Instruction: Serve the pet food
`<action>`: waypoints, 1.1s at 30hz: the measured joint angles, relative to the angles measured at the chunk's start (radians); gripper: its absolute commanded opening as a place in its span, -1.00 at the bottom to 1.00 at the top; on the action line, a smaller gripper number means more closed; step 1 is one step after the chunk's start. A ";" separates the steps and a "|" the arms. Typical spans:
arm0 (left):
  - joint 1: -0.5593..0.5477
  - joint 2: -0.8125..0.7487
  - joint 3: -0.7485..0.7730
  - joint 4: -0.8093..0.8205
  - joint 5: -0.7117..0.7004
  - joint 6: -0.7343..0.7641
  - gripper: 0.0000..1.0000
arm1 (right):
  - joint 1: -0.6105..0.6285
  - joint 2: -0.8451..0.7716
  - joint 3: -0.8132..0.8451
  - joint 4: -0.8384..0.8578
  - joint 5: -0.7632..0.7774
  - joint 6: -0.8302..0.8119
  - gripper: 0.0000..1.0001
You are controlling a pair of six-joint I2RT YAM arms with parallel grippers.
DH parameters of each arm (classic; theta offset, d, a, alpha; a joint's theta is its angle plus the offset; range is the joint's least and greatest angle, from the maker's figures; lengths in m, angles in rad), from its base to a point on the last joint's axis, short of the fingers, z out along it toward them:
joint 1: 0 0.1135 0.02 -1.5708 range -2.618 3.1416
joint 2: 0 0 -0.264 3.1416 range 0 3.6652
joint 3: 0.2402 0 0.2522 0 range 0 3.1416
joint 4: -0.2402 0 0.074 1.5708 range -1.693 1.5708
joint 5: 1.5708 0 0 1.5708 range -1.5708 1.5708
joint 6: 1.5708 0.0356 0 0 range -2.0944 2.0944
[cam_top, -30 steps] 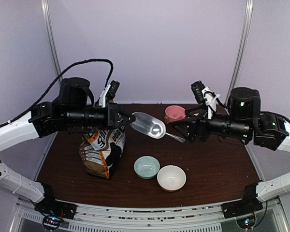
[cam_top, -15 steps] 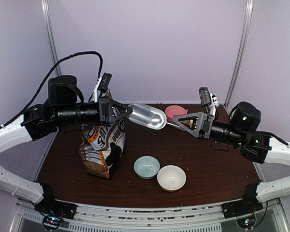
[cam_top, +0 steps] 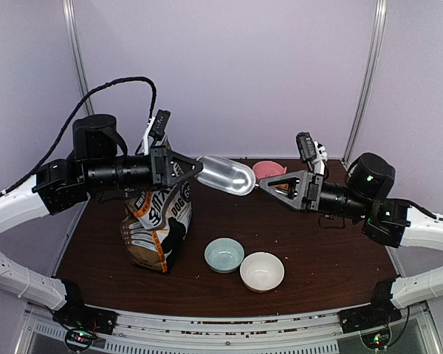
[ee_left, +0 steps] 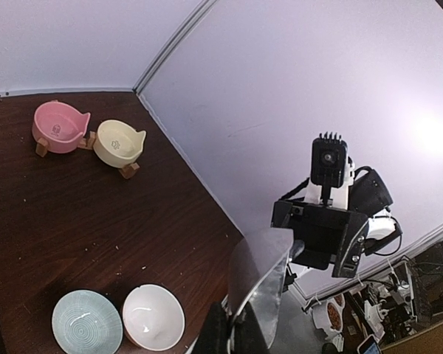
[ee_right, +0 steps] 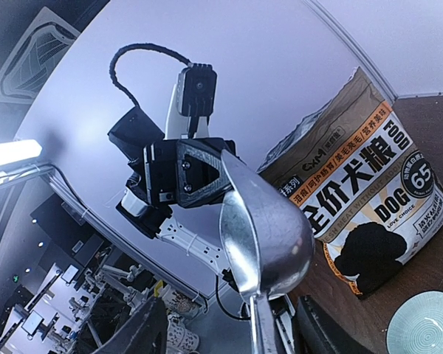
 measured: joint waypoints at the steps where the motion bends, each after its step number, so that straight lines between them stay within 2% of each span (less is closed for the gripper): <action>1: 0.000 0.000 0.000 0.002 0.003 -0.001 -1.00 | 0.000 0.003 0.000 0.002 -0.003 0.000 0.16; 14: 0.000 0.001 -0.014 0.027 0.032 -0.011 -1.00 | 0.005 0.012 0.002 0.018 -0.008 0.004 -0.09; 25: 0.000 0.002 -0.016 0.027 0.031 -0.012 -1.00 | 0.005 0.023 0.003 0.019 -0.008 0.009 -0.58; 29: 0.000 0.001 -0.019 0.035 0.031 -0.012 -1.00 | 0.005 0.025 0.003 0.013 -0.004 0.013 -0.96; 31: 0.001 0.000 -0.020 0.037 0.027 -0.014 -1.00 | 0.005 0.024 0.004 0.017 -0.002 0.016 -1.00; 32: 0.002 0.000 -0.021 0.041 0.027 -0.014 -0.97 | 0.006 0.023 0.005 0.014 0.003 0.012 -1.00; 33: 0.002 0.000 -0.021 0.041 0.026 -0.014 -0.68 | 0.005 0.023 0.004 0.015 0.004 0.011 -1.00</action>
